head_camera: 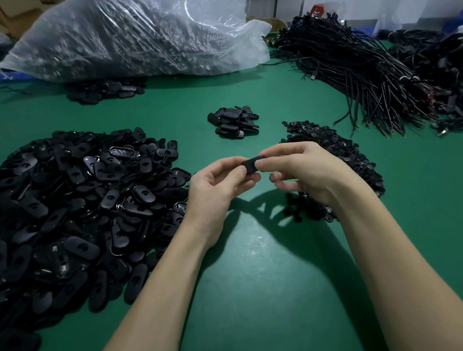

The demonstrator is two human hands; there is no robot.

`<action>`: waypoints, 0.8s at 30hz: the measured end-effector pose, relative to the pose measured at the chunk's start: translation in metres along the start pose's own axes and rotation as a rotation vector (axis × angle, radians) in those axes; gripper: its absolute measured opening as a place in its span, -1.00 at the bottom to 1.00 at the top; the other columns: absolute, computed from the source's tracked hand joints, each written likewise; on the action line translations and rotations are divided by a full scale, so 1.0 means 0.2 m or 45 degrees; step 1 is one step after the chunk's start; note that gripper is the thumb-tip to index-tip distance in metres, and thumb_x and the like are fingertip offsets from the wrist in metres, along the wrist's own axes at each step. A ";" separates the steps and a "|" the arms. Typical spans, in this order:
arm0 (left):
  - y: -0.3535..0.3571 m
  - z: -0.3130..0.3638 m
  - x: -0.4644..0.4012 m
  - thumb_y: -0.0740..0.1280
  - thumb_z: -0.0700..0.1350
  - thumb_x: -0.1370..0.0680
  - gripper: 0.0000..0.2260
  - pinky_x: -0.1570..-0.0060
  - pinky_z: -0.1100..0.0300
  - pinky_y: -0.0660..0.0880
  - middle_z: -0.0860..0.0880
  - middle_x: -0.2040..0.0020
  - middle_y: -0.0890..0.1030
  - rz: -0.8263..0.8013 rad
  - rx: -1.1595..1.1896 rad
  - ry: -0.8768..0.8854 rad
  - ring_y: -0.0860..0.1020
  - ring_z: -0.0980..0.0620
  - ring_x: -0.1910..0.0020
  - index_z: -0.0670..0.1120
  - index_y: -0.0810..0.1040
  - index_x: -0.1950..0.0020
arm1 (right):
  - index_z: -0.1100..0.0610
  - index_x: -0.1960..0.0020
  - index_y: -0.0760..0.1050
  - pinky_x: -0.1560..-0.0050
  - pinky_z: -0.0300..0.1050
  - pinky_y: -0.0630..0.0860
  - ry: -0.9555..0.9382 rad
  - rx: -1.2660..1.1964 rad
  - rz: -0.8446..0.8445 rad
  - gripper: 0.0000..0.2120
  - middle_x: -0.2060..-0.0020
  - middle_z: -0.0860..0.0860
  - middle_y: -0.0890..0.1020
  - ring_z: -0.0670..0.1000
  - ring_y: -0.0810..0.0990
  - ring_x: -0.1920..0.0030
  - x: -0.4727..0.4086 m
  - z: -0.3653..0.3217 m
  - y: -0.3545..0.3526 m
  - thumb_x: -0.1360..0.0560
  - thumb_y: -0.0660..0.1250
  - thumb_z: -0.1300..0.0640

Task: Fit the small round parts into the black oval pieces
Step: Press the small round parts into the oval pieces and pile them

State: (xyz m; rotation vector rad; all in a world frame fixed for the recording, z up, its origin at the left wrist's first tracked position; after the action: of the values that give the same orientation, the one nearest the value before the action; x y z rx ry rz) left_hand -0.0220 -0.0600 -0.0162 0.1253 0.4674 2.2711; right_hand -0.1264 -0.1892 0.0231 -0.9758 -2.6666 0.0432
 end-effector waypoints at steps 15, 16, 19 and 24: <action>0.00 0.00 0.00 0.42 -0.32 -0.54 -0.84 0.07 0.26 0.57 -0.02 0.19 0.72 -0.008 -0.158 0.017 0.66 0.06 0.18 -0.06 0.68 0.11 | 0.23 0.04 0.70 0.14 -0.18 0.69 -0.252 0.310 0.036 -0.92 0.28 0.08 0.75 0.00 0.77 0.20 0.04 -0.06 0.04 -0.47 0.49 0.31; 0.00 0.00 0.00 0.43 -0.32 -0.54 -0.84 0.08 0.27 0.57 -0.01 0.19 0.72 -0.009 -0.183 0.027 0.66 0.07 0.17 -0.06 0.67 0.10 | 0.22 0.04 0.71 0.13 -0.18 0.69 -0.259 0.342 0.051 -0.92 0.29 0.07 0.75 -0.01 0.77 0.21 0.04 -0.07 0.04 -0.47 0.50 0.30; -0.01 -0.01 0.00 0.44 -0.31 -0.54 -0.86 0.08 0.28 0.57 -0.02 0.18 0.72 0.002 -0.259 0.033 0.67 0.07 0.17 -0.06 0.66 0.07 | 0.21 0.05 0.71 0.12 -0.17 0.69 -0.276 0.411 0.055 -0.93 0.30 0.06 0.75 -0.02 0.77 0.21 0.04 -0.06 0.03 -0.47 0.51 0.29; -0.01 -0.02 -0.01 0.42 -0.32 -0.54 -0.86 -0.01 0.14 0.61 -0.06 0.19 0.70 0.060 -0.375 0.046 0.65 0.03 0.18 -0.07 0.63 0.08 | 0.20 0.08 0.71 0.15 -0.19 0.70 -0.304 0.477 0.063 -0.98 0.31 0.04 0.75 -0.01 0.77 0.24 0.04 -0.05 0.04 -0.49 0.51 0.27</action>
State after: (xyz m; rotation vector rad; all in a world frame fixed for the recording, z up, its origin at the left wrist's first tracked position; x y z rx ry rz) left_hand -0.0209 -0.0610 -0.0196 -0.0547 0.1456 2.3639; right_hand -0.1247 -0.1783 0.0346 -0.9596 -2.6966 0.6829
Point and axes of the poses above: each hand's wrist, its own x-axis away from the middle knuckle, its own y-axis out of the palm, z = x × y, the point moved 4 cm from there along -x, towards the middle knuckle
